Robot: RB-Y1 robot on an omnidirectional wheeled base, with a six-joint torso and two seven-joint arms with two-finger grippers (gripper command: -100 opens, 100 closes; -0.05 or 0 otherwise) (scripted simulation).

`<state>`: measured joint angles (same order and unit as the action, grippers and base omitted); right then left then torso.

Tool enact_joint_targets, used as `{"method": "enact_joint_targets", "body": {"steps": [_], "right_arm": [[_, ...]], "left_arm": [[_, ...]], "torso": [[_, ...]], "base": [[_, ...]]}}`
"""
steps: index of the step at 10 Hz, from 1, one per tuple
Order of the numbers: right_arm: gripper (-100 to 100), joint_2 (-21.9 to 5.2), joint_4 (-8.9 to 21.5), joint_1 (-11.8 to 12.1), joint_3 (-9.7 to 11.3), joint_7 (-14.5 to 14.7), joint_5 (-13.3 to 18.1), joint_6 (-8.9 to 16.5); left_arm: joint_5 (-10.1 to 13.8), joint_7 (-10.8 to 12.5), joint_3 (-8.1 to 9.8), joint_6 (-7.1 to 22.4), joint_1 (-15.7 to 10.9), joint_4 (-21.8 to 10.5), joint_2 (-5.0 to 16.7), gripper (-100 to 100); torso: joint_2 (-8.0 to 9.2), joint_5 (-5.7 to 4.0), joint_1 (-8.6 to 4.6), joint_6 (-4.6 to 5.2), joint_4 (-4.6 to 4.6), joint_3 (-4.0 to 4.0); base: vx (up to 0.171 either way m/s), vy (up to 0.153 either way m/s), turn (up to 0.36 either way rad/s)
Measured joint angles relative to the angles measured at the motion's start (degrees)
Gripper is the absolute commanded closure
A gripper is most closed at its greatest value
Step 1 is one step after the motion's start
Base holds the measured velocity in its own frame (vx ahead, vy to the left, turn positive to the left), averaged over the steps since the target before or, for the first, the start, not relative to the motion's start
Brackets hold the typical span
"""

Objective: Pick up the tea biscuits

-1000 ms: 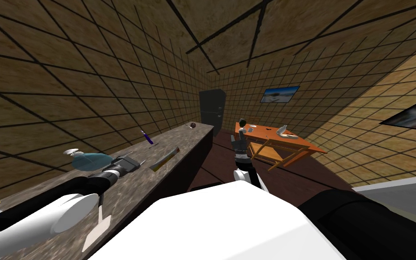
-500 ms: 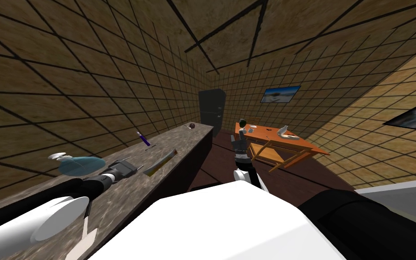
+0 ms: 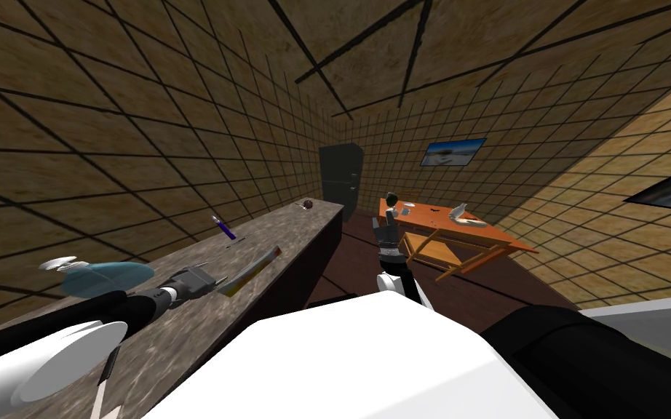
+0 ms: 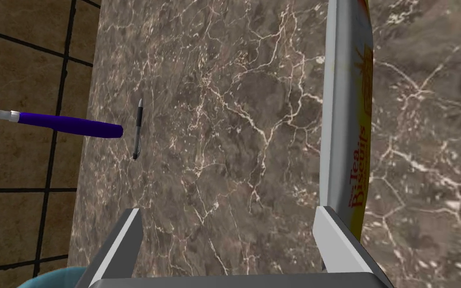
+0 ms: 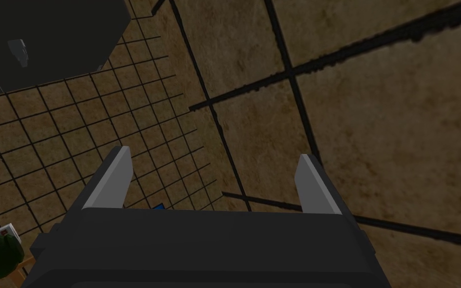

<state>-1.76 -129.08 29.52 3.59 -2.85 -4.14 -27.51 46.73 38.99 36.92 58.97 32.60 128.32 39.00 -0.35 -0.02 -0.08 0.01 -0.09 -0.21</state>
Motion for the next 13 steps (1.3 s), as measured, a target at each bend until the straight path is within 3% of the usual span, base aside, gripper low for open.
{"method": "enact_joint_targets", "body": {"steps": [13], "right_arm": [[0,0.0,0.0,0.0,0.0,0.0,0.0,0.0]], "left_arm": [[10.51,4.41,3.78,19.08,5.33,-3.1,5.03,-100]], "torso": [[0.09,0.0,0.0,0.0,0.02,0.05]], "base": [[0.08,-0.025,-0.014]]}}
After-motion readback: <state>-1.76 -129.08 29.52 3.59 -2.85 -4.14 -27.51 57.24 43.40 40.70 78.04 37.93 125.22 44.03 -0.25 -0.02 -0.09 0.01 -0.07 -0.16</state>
